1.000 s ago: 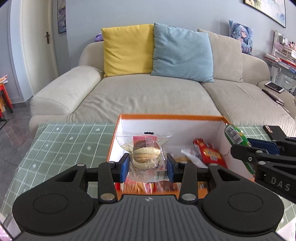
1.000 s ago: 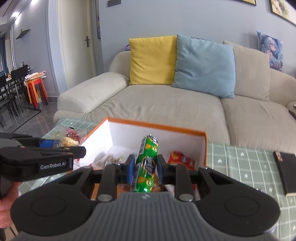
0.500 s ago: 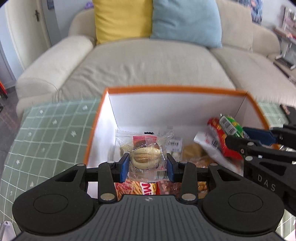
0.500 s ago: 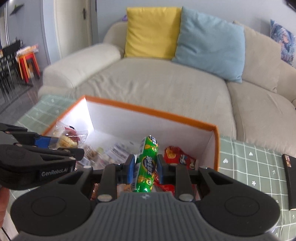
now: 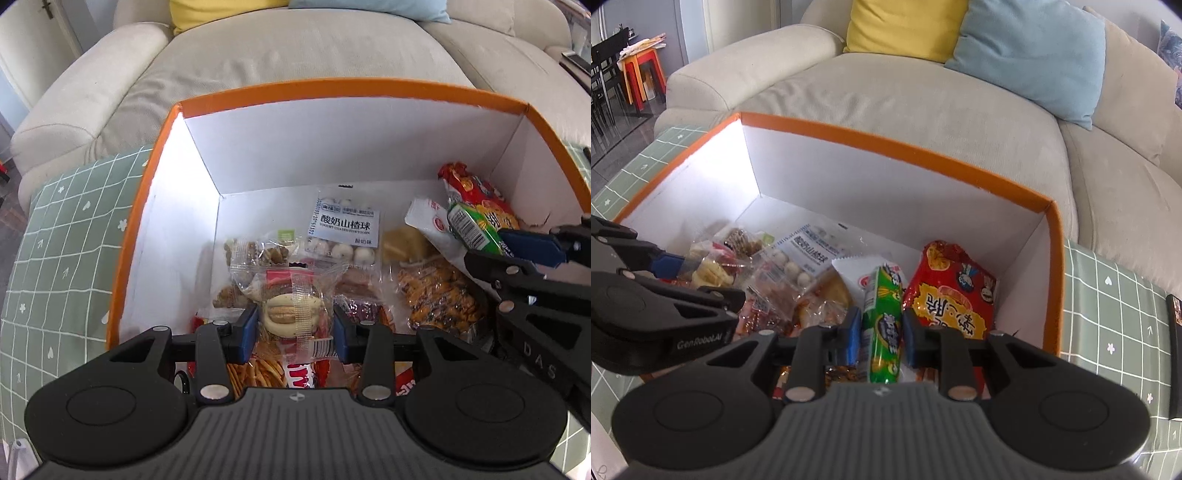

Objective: Organize snacks

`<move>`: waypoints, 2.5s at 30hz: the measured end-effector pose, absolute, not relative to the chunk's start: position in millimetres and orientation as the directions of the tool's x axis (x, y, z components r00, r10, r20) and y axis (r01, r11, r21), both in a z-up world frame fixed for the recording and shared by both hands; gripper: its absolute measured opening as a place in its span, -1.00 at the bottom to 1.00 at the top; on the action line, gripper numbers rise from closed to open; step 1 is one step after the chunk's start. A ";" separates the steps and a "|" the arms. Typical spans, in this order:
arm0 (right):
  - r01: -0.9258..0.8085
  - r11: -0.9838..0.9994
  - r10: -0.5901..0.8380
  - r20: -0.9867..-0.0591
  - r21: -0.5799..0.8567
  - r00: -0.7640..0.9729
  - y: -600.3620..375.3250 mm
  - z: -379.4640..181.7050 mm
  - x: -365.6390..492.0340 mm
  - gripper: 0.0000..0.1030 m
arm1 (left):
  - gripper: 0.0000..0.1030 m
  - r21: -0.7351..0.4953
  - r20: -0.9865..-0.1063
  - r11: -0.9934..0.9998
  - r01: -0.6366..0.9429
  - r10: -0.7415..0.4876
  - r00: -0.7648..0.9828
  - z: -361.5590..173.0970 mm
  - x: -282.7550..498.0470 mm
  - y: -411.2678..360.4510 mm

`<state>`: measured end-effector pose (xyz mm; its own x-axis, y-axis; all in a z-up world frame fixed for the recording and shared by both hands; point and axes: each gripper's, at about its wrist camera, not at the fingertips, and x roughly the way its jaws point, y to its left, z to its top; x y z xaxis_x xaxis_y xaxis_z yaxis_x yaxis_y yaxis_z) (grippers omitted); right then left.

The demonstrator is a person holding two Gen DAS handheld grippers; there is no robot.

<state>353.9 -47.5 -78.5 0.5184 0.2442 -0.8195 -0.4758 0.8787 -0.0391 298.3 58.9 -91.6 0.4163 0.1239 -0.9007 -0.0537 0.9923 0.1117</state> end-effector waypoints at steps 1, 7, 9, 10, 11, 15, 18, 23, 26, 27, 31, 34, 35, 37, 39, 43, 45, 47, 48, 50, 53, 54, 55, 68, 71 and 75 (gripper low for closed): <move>-0.476 0.879 0.242 -0.822 -0.040 0.515 -47.4 -78.9 354.9 -0.60 | -0.08 0.114 -0.902 0.992 -0.048 0.123 0.414 -91.5 297.9 58.1; -0.474 0.879 0.224 -0.827 -0.057 0.516 -44.1 -75.9 356.7 -0.58 | 0.11 0.111 -0.908 0.992 -0.065 0.128 0.399 -90.3 301.2 61.5; -0.475 0.878 0.227 -0.826 -0.056 0.516 -44.5 -71.3 355.4 -0.56 | 0.18 0.099 -0.904 0.992 -0.073 0.120 0.409 -86.1 298.9 63.0; -0.476 0.877 0.226 -0.822 -0.062 0.522 -44.6 -68.0 354.0 -0.48 | 0.21 0.094 -0.902 0.993 -0.075 0.117 0.416 -83.2 297.6 63.5; -0.477 0.876 0.223 -0.819 -0.069 0.529 -44.5 -64.5 352.8 -0.36 | 0.28 0.089 -0.898 0.993 -0.077 0.114 0.424 -79.8 295.8 63.7; -0.471 0.878 0.219 -0.805 -0.084 0.551 -46.8 -48.8 348.5 -0.22 | 0.41 0.088 -0.870 0.993 -0.082 0.117 0.479 -59.4 285.3 62.9; -0.457 0.885 0.220 -0.788 -0.086 0.575 -52.0 -34.4 341.9 -0.08 | 0.53 0.069 -0.835 0.993 -0.095 0.109 0.539 -38.9 274.8 64.0; -0.423 0.902 0.224 -0.748 -0.082 0.624 -63.3 -6.1 323.3 0.20 | 0.56 0.025 -0.769 0.991 -0.130 0.103 0.630 -3.6 249.8 64.0; -0.401 0.912 0.226 -0.713 -0.084 0.663 -72.1 13.2 305.6 0.31 | 0.59 0.027 -0.715 0.988 -0.152 0.125 0.688 15.3 230.3 60.9; -0.394 0.916 0.229 -0.699 -0.082 0.678 -75.3 20.1 298.6 0.33 | 0.59 0.033 -0.692 0.987 -0.157 0.136 0.709 21.3 222.0 59.6; -0.367 0.929 0.256 -0.644 -0.043 0.721 -89.9 45.1 268.8 0.46 | 0.60 0.069 -0.603 0.982 -0.175 0.181 0.777 42.2 191.2 51.8; -0.353 0.936 0.292 -0.606 0.020 0.740 -103.9 61.9 244.6 0.52 | 0.60 0.092 -0.552 0.980 -0.177 0.198 0.810 53.1 169.2 47.8; -0.351 0.936 0.305 -0.591 0.039 0.747 -108.4 66.7 235.8 0.58 | 0.60 0.098 -0.536 0.979 -0.178 0.203 0.820 56.3 161.3 46.5; -0.346 0.935 0.327 -0.558 0.074 0.763 -116.9 73.2 217.9 0.62 | 0.60 0.108 -0.511 0.978 -0.179 0.209 0.834 60.4 147.1 44.3; -0.342 0.935 0.339 -0.530 0.098 0.777 -122.8 76.1 200.6 0.63 | 0.60 0.108 -0.495 0.978 -0.181 0.211 0.843 62.9 132.6 42.5; -0.334 0.937 0.343 -0.479 0.107 0.808 -127.9 75.5 166.9 0.64 | 0.60 0.106 -0.468 0.977 -0.184 0.212 0.858 61.1 108.7 38.3; -0.332 0.937 0.342 -0.458 0.104 0.821 -128.0 73.4 149.4 0.65 | 0.60 0.116 -0.466 0.976 -0.182 0.215 0.858 58.3 101.9 34.0; -0.322 0.941 0.333 -0.441 0.102 0.833 -129.7 70.0 133.8 0.66 | 0.60 0.120 -0.466 0.976 -0.181 0.216 0.858 55.3 93.6 31.8; -0.320 0.942 0.332 -0.430 0.102 0.839 -130.6 67.8 125.7 0.66 | 0.60 0.118 -0.468 0.976 -0.183 0.217 0.857 53.3 90.1 30.2; -0.310 0.947 0.318 -0.412 0.089 0.854 -131.2 63.5 110.6 0.66 | 0.60 0.112 -0.469 0.975 -0.190 0.220 0.855 48.0 83.4 27.9; -0.308 0.948 0.312 -0.396 0.077 0.863 -131.7 55.9 95.7 0.67 | 0.61 0.112 -0.482 0.976 -0.189 0.220 0.848 38.1 75.0 24.0; -0.305 0.949 0.311 -0.398 0.080 0.863 -132.1 53.0 92.8 0.67 | 0.61 0.111 -0.487 0.976 -0.190 0.220 0.845 35.2 73.3 24.4; -0.303 0.949 0.310 -0.400 0.084 0.862 -133.1 49.8 89.7 0.67 | 0.61 0.109 -0.493 0.976 -0.191 0.219 0.842 32.1 72.3 24.7; -0.286 0.958 0.254 -0.476 0.005 0.842 -125.8 1.6 90.8 0.74 | 0.71 0.123 -0.615 0.970 -0.210 0.241 0.751 -17.3 70.8 30.2; -0.294 0.956 0.257 -0.501 0.005 0.827 -124.4 -6.7 92.7 0.74 | 0.71 0.133 -0.629 0.969 -0.209 0.246 0.738 -24.2 68.4 28.8; -0.296 0.955 0.256 -0.520 0.006 0.815 -123.1 -11.6 94.0 0.75 | 0.71 0.138 -0.626 0.968 -0.208 0.248 0.740 -24.1 66.8 27.8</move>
